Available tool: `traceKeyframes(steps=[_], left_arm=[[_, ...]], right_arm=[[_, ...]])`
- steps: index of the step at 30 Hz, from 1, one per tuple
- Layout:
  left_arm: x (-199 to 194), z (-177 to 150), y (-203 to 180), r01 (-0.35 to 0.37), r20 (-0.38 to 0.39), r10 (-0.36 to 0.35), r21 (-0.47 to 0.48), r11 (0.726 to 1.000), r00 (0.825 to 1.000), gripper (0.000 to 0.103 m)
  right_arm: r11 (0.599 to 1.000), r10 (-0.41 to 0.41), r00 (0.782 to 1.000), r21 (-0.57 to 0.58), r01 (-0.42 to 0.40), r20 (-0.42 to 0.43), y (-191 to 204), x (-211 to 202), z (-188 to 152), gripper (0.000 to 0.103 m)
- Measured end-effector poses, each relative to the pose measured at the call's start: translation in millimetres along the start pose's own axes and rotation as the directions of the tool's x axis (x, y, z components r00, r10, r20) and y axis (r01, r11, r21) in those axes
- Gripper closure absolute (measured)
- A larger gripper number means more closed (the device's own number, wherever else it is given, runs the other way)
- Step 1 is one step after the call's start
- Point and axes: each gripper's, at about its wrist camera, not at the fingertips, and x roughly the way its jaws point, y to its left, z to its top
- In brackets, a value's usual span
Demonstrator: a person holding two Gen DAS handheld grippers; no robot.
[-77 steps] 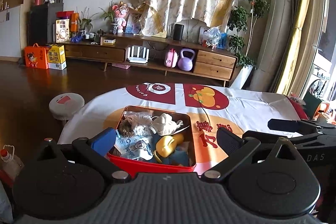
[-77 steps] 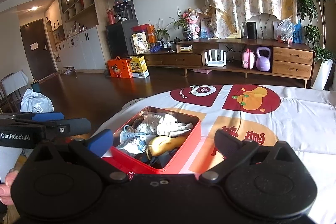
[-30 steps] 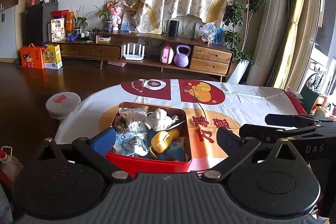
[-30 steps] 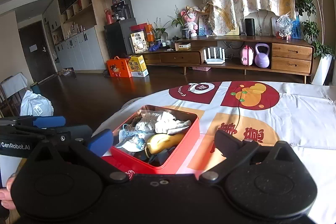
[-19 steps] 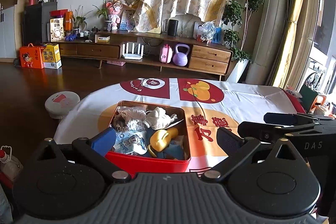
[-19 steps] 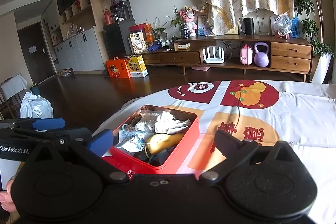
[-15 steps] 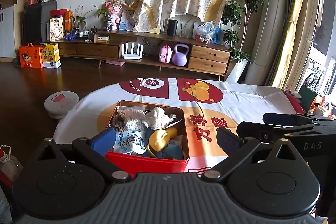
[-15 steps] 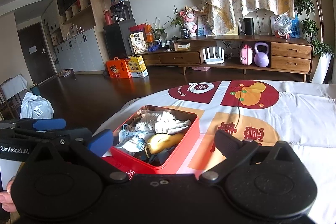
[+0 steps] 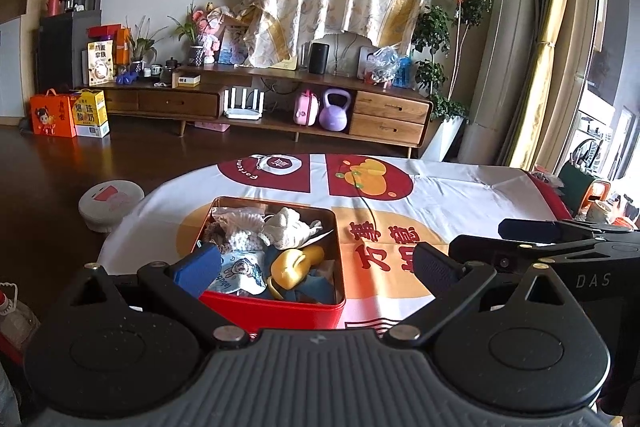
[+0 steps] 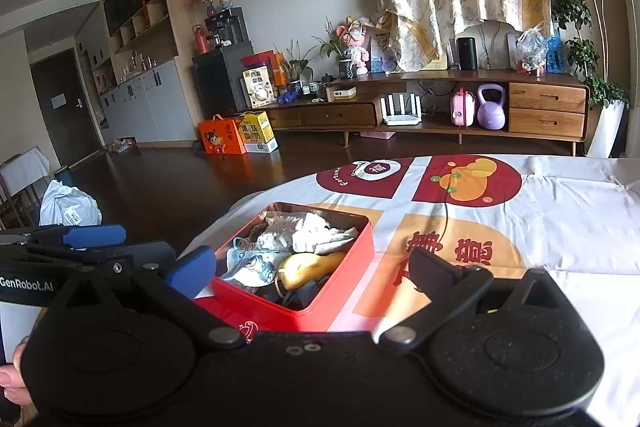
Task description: Organize soft objects
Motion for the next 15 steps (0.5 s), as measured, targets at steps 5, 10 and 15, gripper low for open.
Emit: traceKeyframes(steps=[5,10,15], left_arm=[[-3,-1,-2,0.001,-0.001,-0.001,0.0,1.0,1.0,0.0],[-5,-2,-5,0.004,-0.004,-0.004,0.005,1.0,1.0,0.0],[-5,-4,-9,0.002,-0.022,-0.002,-0.002,1.0,1.0,0.0]], right_arm=[[1.0,-0.002,1.0,0.006,0.002,0.003,-4,-5,-1,0.0],[1.0,0.002,1.0,0.019,-0.002,-0.002,-6,-8,-2,0.0],[1.0,-0.001,1.0,0.024,0.001,-0.001,-9,-13,-3,0.0]])
